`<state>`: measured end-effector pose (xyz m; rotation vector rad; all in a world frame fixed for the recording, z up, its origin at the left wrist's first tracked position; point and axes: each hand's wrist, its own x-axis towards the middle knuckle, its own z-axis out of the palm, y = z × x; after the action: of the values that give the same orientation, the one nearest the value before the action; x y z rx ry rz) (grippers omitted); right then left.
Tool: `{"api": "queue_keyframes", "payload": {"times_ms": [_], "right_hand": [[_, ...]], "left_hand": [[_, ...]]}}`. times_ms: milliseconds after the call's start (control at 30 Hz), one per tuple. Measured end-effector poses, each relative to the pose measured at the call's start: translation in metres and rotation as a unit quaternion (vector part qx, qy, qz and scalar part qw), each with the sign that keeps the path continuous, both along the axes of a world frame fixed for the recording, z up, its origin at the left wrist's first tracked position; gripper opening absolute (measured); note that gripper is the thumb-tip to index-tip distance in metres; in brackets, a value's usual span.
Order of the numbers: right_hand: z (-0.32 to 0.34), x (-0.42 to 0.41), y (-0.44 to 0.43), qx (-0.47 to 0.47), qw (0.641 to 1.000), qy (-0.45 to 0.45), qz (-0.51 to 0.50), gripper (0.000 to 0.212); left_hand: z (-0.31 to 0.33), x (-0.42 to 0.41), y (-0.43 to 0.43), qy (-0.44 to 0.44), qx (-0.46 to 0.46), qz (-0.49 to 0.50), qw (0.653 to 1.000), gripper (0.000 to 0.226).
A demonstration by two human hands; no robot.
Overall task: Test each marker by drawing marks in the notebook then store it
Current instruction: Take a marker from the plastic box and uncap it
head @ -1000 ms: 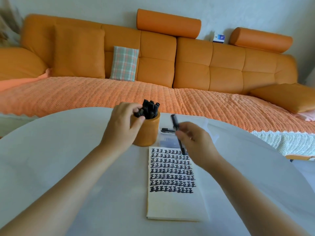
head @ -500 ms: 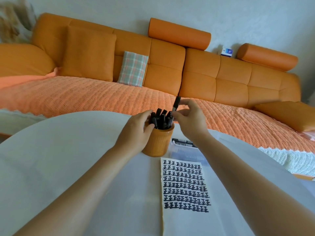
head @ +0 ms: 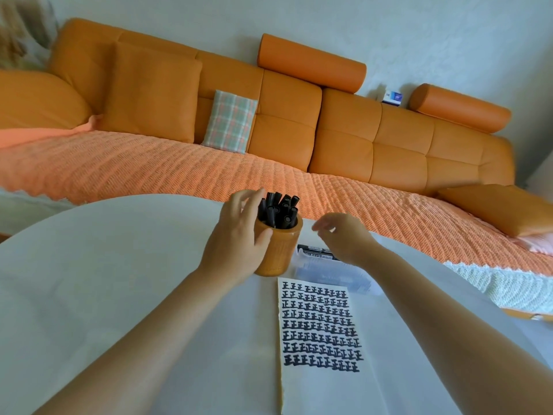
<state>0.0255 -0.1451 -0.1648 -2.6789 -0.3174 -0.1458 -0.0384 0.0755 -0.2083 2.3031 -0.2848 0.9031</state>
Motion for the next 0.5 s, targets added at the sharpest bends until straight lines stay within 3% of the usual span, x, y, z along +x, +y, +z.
{"api": "queue_keyframes", "payload": {"times_ms": [100, 233, 333, 500], "right_hand": [[-0.001, 0.007, -0.013, -0.128, 0.989, 0.069, 0.005, 0.037], [0.0, 0.017, -0.019, -0.179, 0.977, 0.11, 0.02, 0.033], [-0.001, 0.024, -0.018, -0.261, 0.956, 0.126, 0.053, 0.034], [-0.004, 0.029, -0.013, -0.318, 0.939, 0.112, 0.071, 0.036]], "left_hand": [[-0.006, -0.016, 0.0, -0.083, 0.024, -0.006, 0.996, 0.036], [-0.022, -0.031, -0.007, -0.037, 0.066, -0.074, 0.994, 0.011], [-0.039, -0.037, -0.013, 0.041, 0.107, -0.101, 0.988, 0.01], [-0.061, -0.039, -0.014, 0.078, 0.173, -0.092, 0.977, 0.017]]}}
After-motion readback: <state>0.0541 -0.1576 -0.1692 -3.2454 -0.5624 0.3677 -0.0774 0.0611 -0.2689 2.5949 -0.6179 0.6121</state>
